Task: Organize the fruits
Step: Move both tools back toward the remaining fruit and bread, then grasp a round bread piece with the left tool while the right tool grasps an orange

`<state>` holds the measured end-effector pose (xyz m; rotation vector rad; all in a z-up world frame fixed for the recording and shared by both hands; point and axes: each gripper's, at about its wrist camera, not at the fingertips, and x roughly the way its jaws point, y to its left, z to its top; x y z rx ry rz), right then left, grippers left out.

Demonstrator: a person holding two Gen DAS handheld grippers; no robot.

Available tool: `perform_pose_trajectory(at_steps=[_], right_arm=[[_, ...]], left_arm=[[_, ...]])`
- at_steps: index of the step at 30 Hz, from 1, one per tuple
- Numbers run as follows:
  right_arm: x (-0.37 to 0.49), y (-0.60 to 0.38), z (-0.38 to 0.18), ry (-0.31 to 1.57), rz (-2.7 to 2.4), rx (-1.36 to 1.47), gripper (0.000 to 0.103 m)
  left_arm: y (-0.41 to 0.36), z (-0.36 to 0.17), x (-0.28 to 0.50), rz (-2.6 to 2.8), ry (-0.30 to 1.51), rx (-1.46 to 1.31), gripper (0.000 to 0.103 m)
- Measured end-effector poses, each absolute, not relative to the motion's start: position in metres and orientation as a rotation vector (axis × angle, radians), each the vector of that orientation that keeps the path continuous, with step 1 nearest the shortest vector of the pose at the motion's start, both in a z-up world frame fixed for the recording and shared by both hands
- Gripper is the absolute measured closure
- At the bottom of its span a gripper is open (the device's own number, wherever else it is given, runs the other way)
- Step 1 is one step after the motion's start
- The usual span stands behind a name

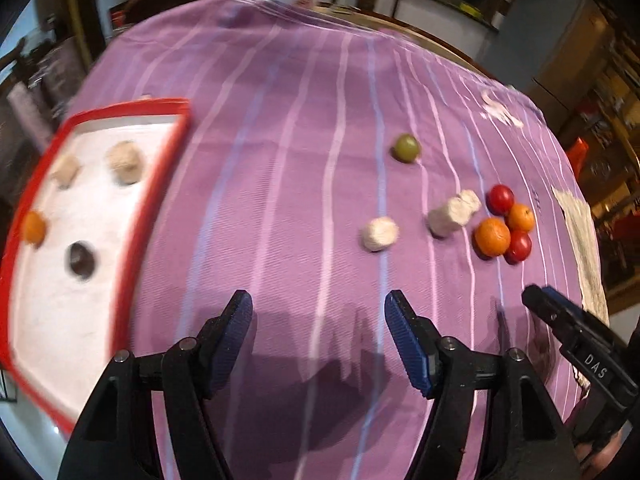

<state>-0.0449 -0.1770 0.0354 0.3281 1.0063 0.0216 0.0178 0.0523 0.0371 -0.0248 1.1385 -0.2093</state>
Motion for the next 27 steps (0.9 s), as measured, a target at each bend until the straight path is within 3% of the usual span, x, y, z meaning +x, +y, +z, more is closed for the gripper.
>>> perform_pose_trajectory(at_steps=[9,12,16,18,19,20,22,24,27], right_arm=[[-0.009,-0.16,0.03,1.004,0.178,0.291,0.049],[0.002,-0.151,0.026,1.004,0.185,0.262,0.049],[0.014,-0.149,0.024,0.995,0.155,0.236,0.049],[0.017,-0.145,0.025,0.992,0.151,0.207,0.049],[0.018,-0.142,0.025,0.989,0.147,0.182,0.049],[0.018,-0.14,0.025,0.987,0.145,0.167,0.05],[0.019,-0.137,0.024,0.981,0.138,0.138,0.051],[0.019,-0.137,0.022,0.987,0.132,0.139,0.064],[0.02,-0.142,0.023,0.997,0.136,0.174,0.064]], left_arm=[[0.02,0.021,0.05,-0.322,1.108,0.041,0.037],[0.015,0.013,0.058,-0.341,1.127,0.049,0.047],[0.01,0.012,0.061,-0.351,1.12,0.067,0.051],[0.008,0.013,0.061,-0.355,1.115,0.067,0.061],[0.007,0.013,0.06,-0.347,1.109,0.081,0.074],[0.006,0.013,0.058,-0.348,1.102,0.093,0.078],[0.008,0.013,0.057,-0.355,1.103,0.083,0.078],[0.011,0.013,0.055,-0.356,1.108,0.068,0.078],[0.018,0.015,0.051,-0.356,1.113,0.047,0.078]])
